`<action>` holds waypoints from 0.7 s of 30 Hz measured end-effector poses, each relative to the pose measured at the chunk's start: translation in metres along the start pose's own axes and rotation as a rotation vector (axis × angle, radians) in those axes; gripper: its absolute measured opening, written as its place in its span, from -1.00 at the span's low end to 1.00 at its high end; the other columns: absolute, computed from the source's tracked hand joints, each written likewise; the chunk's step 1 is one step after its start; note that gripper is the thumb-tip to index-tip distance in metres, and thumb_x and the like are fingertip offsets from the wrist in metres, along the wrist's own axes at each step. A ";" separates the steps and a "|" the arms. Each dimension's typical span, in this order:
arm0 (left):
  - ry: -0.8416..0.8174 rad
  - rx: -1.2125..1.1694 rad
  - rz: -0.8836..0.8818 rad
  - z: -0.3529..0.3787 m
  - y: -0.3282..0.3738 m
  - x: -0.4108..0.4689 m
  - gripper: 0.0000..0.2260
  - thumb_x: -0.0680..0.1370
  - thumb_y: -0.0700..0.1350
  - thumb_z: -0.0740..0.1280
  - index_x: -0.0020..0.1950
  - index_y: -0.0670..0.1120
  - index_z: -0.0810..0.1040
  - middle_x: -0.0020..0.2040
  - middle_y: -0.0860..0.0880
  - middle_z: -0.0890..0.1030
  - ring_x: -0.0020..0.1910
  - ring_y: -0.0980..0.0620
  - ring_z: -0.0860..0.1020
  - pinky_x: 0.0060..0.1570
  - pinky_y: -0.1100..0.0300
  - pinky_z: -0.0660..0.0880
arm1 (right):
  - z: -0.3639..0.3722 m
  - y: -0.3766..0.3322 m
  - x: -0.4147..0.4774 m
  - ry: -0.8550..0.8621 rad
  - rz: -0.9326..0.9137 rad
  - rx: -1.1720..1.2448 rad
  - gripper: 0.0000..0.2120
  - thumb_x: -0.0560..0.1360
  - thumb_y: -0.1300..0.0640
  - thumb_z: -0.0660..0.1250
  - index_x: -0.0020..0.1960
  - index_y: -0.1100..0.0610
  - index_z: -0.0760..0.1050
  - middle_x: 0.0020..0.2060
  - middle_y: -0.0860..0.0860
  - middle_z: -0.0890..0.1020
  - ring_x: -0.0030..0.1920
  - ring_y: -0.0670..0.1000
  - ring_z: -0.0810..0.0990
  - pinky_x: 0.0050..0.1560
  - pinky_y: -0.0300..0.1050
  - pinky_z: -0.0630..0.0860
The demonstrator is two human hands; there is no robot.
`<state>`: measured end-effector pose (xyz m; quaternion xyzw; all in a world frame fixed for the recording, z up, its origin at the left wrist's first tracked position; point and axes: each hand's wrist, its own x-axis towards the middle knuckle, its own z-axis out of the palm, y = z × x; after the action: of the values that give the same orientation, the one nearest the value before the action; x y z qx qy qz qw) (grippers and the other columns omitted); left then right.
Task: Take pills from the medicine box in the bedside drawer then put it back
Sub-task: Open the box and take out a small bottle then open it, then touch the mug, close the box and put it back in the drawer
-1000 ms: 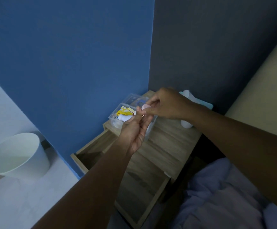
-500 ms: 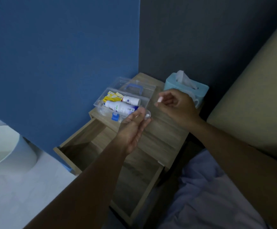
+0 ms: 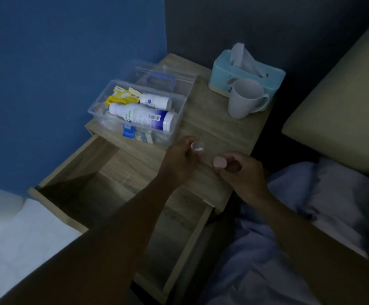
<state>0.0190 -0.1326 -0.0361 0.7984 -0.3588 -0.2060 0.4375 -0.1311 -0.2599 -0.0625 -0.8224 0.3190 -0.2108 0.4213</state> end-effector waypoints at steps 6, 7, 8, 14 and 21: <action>0.004 0.095 -0.004 0.025 -0.015 0.006 -0.62 0.62 -0.02 0.26 0.41 -0.06 0.38 0.42 -0.08 0.41 0.41 -0.04 0.36 0.33 0.07 0.37 | -0.007 0.009 -0.002 -0.070 0.025 0.080 -0.50 0.40 0.25 0.58 0.32 0.17 0.58 0.11 -0.02 0.73 0.16 -0.09 0.67 0.25 -0.24 0.53; 0.018 0.105 -0.005 0.028 -0.015 0.005 -0.61 0.61 -0.02 0.27 0.42 -0.08 0.38 0.44 -0.09 0.40 0.44 -0.05 0.32 0.39 0.00 0.34 | -0.007 0.009 -0.002 -0.071 0.023 0.080 -0.48 0.40 0.25 0.58 0.33 0.18 0.57 0.12 -0.01 0.73 0.16 -0.11 0.67 0.25 -0.26 0.52; 0.026 0.107 -0.011 0.029 -0.016 0.005 -0.60 0.61 -0.02 0.27 0.43 -0.09 0.38 0.45 -0.10 0.39 0.46 -0.06 0.30 0.41 -0.05 0.32 | -0.007 0.010 -0.002 -0.073 0.023 0.087 -0.47 0.40 0.25 0.58 0.34 0.19 0.56 0.13 -0.01 0.73 0.16 -0.13 0.66 0.25 -0.29 0.51; -0.033 0.064 -0.034 0.020 -0.015 0.000 -0.39 0.53 -0.04 0.40 0.52 -0.04 0.24 0.47 -0.08 0.36 0.45 -0.05 0.33 0.40 -0.06 0.35 | -0.006 0.015 -0.004 -0.096 0.097 0.175 -0.29 0.35 0.29 0.60 0.46 0.16 0.46 0.24 -0.04 0.67 0.25 -0.20 0.62 0.24 -0.42 0.48; -0.130 0.440 0.067 0.005 -0.025 -0.040 -0.41 0.63 0.03 0.18 0.59 -0.14 0.06 0.61 -0.16 0.07 0.59 -0.06 -0.01 0.53 0.07 -0.05 | -0.015 0.008 0.003 -0.042 0.199 0.289 -0.33 0.40 0.22 0.58 0.47 0.08 0.45 0.24 -0.07 0.64 0.22 -0.19 0.62 0.08 -0.45 0.54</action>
<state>-0.0008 -0.0957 -0.0594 0.8472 -0.4489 -0.1593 0.2354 -0.1410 -0.2739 -0.0607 -0.7218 0.3564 -0.1945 0.5605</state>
